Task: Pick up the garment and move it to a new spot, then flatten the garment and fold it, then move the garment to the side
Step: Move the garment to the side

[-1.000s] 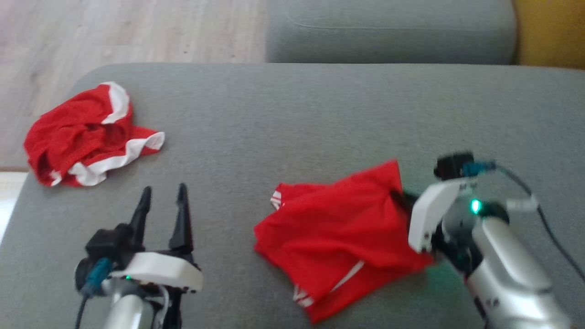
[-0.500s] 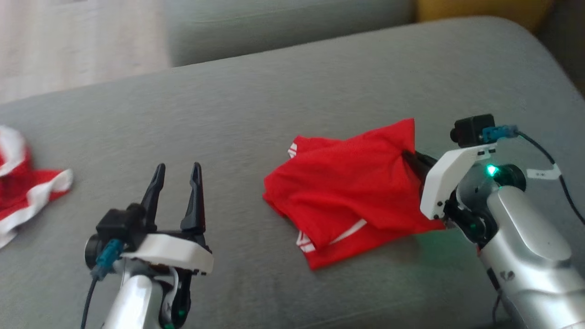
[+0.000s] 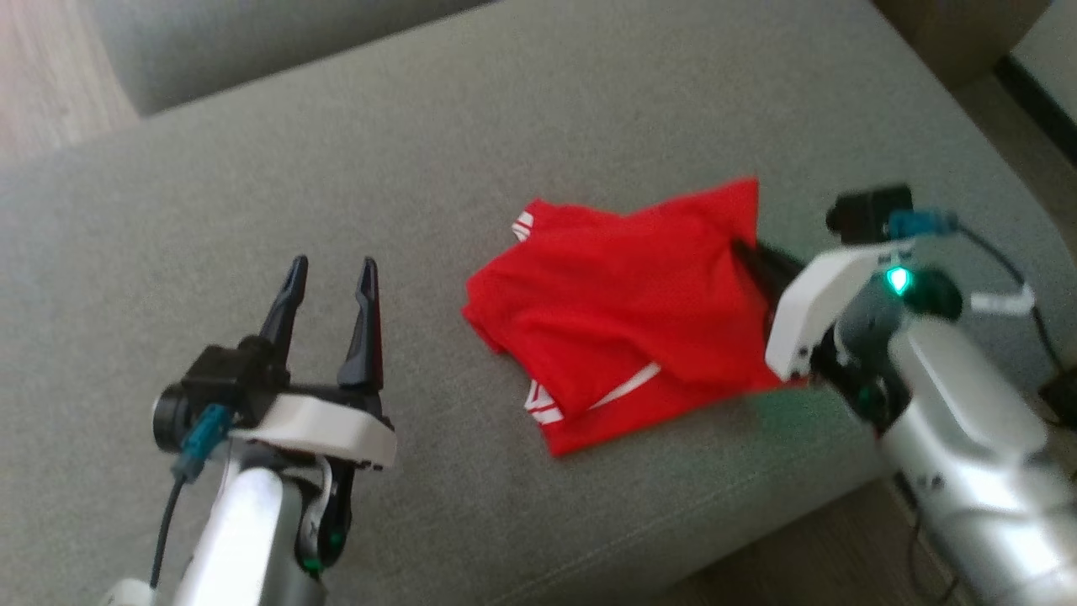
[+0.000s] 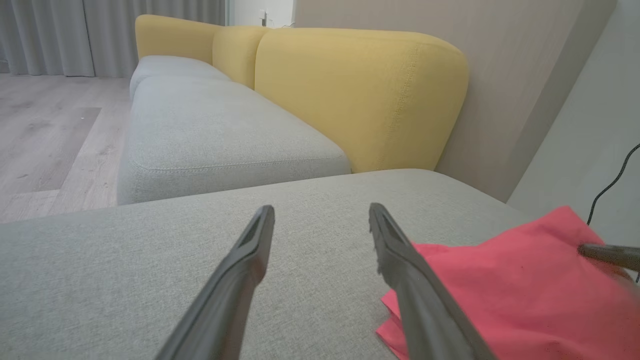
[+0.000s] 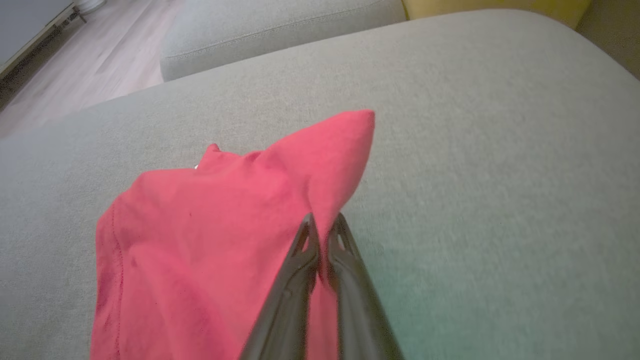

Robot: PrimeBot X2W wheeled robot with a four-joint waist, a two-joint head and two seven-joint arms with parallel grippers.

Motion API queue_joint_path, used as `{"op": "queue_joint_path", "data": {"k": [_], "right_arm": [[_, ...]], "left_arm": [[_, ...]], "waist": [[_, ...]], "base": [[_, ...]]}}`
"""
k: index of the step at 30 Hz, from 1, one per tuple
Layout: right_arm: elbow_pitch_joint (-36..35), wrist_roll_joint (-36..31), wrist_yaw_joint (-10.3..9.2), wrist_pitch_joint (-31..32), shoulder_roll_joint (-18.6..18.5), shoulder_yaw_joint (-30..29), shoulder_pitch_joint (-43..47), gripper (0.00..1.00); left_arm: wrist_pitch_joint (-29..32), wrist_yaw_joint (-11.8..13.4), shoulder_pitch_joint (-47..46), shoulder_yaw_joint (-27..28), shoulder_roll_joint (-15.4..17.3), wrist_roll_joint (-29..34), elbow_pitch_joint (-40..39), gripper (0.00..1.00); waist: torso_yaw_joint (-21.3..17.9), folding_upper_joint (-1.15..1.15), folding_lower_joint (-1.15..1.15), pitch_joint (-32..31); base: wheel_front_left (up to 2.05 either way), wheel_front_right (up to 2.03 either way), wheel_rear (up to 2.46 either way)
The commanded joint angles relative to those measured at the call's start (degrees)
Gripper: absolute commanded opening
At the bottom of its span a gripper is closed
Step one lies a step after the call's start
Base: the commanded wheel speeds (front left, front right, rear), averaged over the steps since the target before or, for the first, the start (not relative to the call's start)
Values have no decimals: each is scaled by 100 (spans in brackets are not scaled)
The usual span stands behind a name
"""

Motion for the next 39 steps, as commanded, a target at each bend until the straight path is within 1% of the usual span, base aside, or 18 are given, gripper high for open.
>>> {"op": "queue_joint_path", "data": {"k": [1, 6, 10, 16, 17, 18, 21, 27, 33, 34, 35, 36, 39], "right_arm": [[-177, 19, -4, -112, -107, 96, -475, 0], [193, 354, -4, -362, -363, 341, -1306, 0], [768, 651, -4, -563, -610, 358, -2076, 0], [1585, 968, -4, -820, -1116, 383, -2959, 0], [1833, 1016, -4, -924, -1278, 382, -3137, 0], [1833, 1016, -4, -924, -1278, 382, -3137, 0], [2205, 1104, -4, -1023, -1454, 319, -3327, 0], [2777, 1280, -4, -994, -1562, 263, -3562, 0], [3240, 1193, -4, -1154, -1587, 305, -3779, 0], [3287, 1194, -4, -1227, -1583, 292, -3812, 41], [3325, 1167, -4, -1296, -1582, 310, -3835, 95], [3369, 1125, -4, -1346, -1576, 347, -3844, 100], [3494, 994, -4, -1518, -1563, 460, -3843, 100]], "left_arm": [[-51, 1, -315, 158, 80, 63, -195, 100], [23, 18, -598, 103, 179, 188, -228, 100], [141, 30, -812, 41, 233, 273, -290, 100], [291, 54, -1092, -51, 302, 397, -429, 100], [311, 76, -1158, -64, 307, 417, -466, 100], [311, 76, -1158, -64, 307, 417, -466, 100], [319, 118, -1223, -37, 336, 423, -523, 100], [339, 154, -1290, -37, 383, 426, -569, 100], [316, 170, -1322, -95, 367, 411, -563, 100], [304, 175, -1319, -98, 360, 400, -553, 100], [288, 183, -1313, -97, 354, 386, -539, 100], [268, 189, -1304, -95, 346, 370, -519, 100], [197, 203, -1264, -88, 321, 314, -454, 100]], "waist": [[6, 0, 0, 227], [216, 0, 0, 775], [385, 0, 0, 1186], [585, 0, 0, 1698], [630, 0, 0, 1803], [630, 0, 0, 1803], [652, 0, 0, 1916], [647, 0, 0, 2007], [704, 0, 0, 2030], [724, 0, 0, 2020], [744, 0, 0, 2002], [766, 0, 0, 1969], [837, 0, 0, 1810]], "base": [[0, 0, 0], [0, 0, 0], [0, 0, 0], [0, 0, 0], [0, 0, 0], [0, 0, 0], [0, 0, 0], [0, 0, 0], [0, 0, 0], [0, 0, 0], [0, 0, 0], [0, 0, 0], [0, 0, 0]]}}
